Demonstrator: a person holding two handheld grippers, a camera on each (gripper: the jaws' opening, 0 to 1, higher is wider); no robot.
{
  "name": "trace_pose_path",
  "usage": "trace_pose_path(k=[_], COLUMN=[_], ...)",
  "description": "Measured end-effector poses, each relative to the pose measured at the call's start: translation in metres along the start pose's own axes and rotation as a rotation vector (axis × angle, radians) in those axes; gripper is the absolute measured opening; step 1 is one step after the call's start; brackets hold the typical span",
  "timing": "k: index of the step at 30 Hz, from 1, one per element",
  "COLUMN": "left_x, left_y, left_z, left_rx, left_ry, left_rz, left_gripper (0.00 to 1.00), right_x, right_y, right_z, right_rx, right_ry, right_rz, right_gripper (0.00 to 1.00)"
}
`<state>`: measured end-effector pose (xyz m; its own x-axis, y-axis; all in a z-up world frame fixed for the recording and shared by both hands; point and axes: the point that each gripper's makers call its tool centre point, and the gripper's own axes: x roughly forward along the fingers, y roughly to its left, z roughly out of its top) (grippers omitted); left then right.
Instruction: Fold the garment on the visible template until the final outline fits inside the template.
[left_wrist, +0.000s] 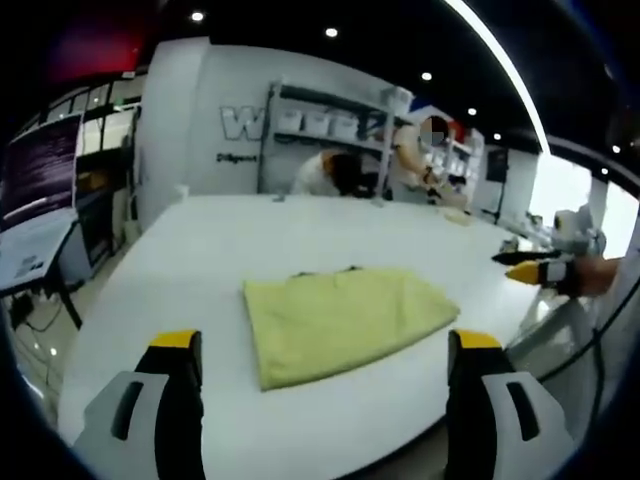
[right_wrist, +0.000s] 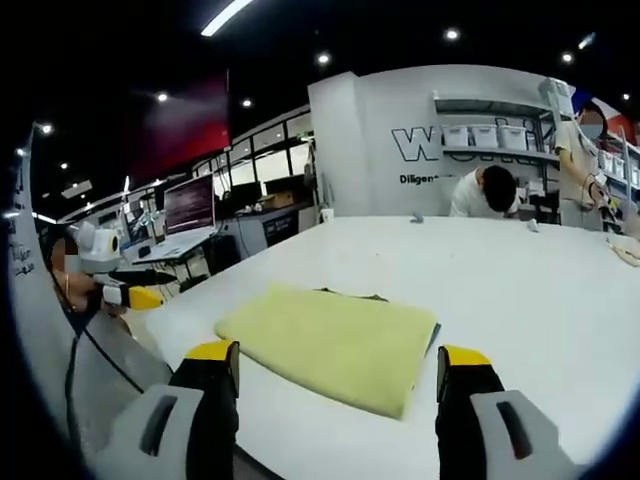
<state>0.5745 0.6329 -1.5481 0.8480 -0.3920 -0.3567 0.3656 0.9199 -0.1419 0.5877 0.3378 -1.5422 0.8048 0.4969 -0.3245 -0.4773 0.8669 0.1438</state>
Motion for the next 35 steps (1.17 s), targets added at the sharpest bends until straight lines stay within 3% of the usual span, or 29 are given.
trace_pose_path(k=[35], left_x=[0.004], left_y=[-0.005], left_z=[-0.010], left_rx=[0.032], left_ry=[0.041], left_rz=[-0.018], left_gripper=[0.91], right_x=[0.001], right_y=[-0.001], right_z=[-0.014], right_rx=[0.025], right_ry=[0.073], right_rz=[-0.001], right_gripper=[0.77])
